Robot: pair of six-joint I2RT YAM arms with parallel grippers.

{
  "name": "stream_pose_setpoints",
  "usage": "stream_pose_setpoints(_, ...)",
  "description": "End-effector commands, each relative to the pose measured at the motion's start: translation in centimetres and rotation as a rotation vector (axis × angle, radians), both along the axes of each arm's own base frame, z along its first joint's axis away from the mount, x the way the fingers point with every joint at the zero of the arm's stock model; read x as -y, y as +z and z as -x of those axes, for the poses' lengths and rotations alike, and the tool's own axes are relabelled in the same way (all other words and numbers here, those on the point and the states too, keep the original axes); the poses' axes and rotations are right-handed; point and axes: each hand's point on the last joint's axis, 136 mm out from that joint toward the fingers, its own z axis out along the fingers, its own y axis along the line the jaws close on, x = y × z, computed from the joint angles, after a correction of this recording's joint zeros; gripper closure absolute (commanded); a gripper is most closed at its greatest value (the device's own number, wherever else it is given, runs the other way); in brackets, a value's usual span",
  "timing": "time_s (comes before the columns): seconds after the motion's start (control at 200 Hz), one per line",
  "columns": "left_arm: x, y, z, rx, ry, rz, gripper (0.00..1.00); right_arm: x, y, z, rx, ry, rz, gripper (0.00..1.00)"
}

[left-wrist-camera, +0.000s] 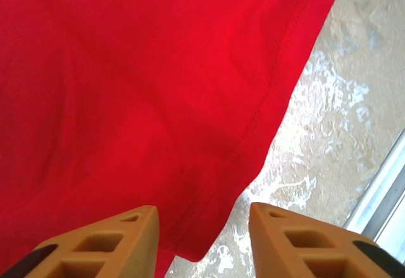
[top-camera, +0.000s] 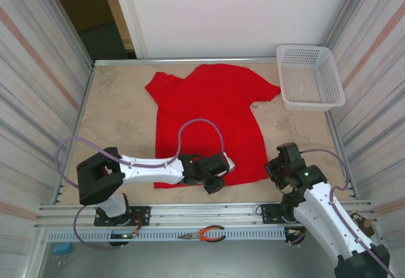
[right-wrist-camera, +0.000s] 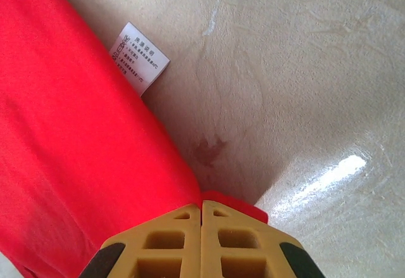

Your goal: Fold the inside-out t-shirt

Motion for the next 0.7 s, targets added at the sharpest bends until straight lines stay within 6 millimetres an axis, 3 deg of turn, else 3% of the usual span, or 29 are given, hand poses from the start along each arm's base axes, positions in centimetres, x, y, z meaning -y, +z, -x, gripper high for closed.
stream_pose_setpoints(0.0, -1.0, -1.4, 0.4, 0.006, -0.026, -0.057, 0.55, 0.2, 0.3, 0.2, -0.002, 0.008, 0.009, 1.00)
stream_pose_setpoints(0.23, -1.0, -2.4, 0.9, 0.002, -0.058, -0.080, 0.53, 0.2, 0.4, 0.2, -0.002, 0.006, 0.009, 1.00)
stream_pose_setpoints(0.421, -1.0, -3.1, 0.7, 0.010, -0.062, -0.098, 0.65, 0.2, 0.4, 0.2, -0.001, 0.007, 0.006, 1.00)
stream_pose_setpoints(0.696, 0.2, -0.4, 1.1, 0.027, -0.060, -0.010, 0.53, 0.2, 0.5, 0.2, 0.000, 0.008, 0.006, 1.00)
